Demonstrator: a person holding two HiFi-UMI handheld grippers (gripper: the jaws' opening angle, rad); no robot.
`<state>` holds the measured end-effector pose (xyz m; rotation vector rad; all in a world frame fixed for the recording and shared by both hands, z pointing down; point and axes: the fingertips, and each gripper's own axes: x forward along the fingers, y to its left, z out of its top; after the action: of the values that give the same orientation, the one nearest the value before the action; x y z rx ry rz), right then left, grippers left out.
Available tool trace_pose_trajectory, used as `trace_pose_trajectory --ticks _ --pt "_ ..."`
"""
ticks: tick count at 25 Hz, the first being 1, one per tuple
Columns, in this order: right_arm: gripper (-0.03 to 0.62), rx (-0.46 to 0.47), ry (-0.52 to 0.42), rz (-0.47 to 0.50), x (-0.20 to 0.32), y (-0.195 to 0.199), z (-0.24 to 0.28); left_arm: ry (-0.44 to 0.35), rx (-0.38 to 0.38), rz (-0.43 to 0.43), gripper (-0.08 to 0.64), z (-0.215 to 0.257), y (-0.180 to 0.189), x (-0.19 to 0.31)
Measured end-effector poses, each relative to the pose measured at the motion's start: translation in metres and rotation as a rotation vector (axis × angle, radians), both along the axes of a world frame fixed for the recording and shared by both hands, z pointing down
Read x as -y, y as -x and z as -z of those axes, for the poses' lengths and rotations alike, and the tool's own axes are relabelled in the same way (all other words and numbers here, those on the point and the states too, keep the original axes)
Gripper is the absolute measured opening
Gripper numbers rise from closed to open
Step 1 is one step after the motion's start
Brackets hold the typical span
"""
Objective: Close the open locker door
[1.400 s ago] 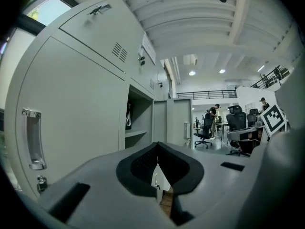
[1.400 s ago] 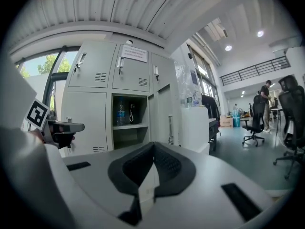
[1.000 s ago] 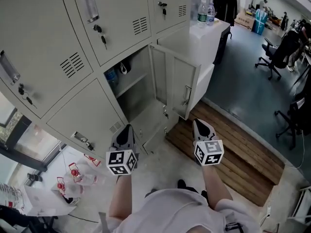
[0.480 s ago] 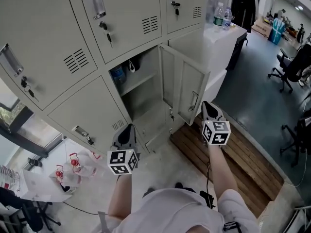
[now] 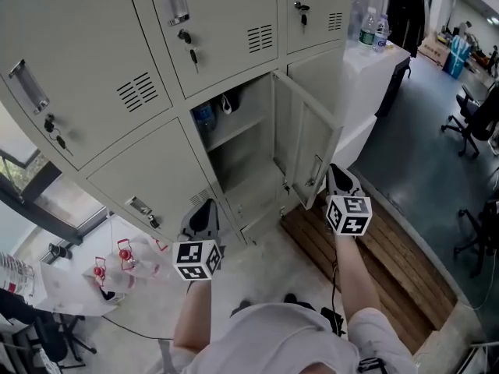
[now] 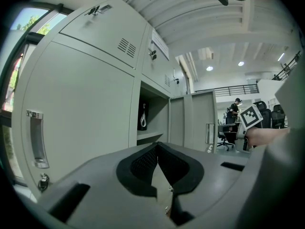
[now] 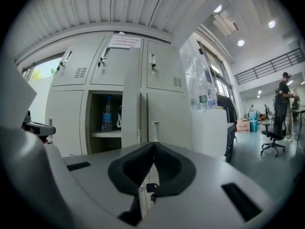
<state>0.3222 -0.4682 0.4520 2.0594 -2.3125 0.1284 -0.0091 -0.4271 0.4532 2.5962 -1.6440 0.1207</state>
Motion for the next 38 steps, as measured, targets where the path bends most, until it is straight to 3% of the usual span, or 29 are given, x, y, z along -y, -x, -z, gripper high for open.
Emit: trace_pose_trajectory --ticks 15,38 --pt "0.012 -0.014 -0.032 0.129 -0.001 0.114 0.018 -0.017 0.007 0.017 0.008 0.006 0.051 -0.003" --pt "0.012 -0.032 -0.026 0.396 0.044 0.264 0.014 -0.02 0.002 0.262 0.008 0.006 0.169 -0.018"
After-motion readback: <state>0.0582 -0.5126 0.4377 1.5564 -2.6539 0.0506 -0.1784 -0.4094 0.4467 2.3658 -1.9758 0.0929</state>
